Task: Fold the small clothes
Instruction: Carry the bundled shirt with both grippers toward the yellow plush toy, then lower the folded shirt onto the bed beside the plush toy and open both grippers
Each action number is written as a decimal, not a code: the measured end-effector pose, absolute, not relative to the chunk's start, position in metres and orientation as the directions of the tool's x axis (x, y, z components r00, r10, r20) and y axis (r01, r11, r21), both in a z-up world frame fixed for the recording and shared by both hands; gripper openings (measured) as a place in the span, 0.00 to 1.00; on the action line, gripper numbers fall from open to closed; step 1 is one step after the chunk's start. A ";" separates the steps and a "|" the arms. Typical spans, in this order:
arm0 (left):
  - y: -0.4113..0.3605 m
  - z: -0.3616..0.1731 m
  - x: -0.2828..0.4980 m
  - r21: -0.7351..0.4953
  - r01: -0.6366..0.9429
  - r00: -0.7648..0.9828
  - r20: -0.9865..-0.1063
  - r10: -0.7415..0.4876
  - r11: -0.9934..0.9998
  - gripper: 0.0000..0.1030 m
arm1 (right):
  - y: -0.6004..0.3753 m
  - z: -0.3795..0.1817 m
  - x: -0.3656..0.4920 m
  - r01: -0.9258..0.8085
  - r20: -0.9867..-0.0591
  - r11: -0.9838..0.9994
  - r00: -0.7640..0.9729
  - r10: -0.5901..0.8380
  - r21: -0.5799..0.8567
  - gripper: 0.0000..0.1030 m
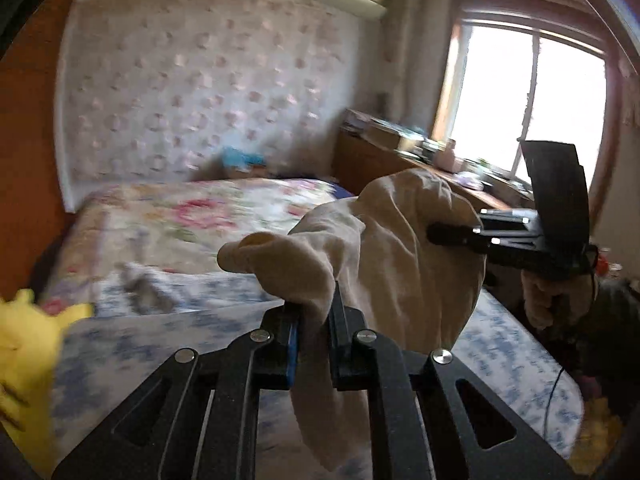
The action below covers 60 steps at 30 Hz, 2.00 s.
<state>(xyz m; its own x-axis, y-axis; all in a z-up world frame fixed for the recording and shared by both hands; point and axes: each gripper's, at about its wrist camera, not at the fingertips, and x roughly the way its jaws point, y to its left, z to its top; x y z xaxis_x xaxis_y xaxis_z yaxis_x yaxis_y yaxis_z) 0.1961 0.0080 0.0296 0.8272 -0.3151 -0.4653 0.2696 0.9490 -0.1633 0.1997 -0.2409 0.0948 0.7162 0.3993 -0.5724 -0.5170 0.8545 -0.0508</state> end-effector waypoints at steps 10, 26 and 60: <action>0.131 -0.023 0.161 -0.188 -0.034 0.862 -0.502 -0.066 0.982 0.12 | -0.066 0.086 0.251 -0.748 -0.618 0.607 0.616 0.489 -0.267 0.16; 0.173 -0.075 0.138 -0.194 -0.199 0.793 -0.607 0.042 0.961 0.12 | 0.082 0.038 0.341 -0.863 -0.707 0.458 0.459 0.539 -0.212 0.27; 0.052 -0.014 0.106 -0.080 0.053 0.869 -0.487 -0.085 0.995 0.85 | -0.111 0.040 0.123 -0.492 -0.547 0.869 0.741 0.389 -0.049 0.71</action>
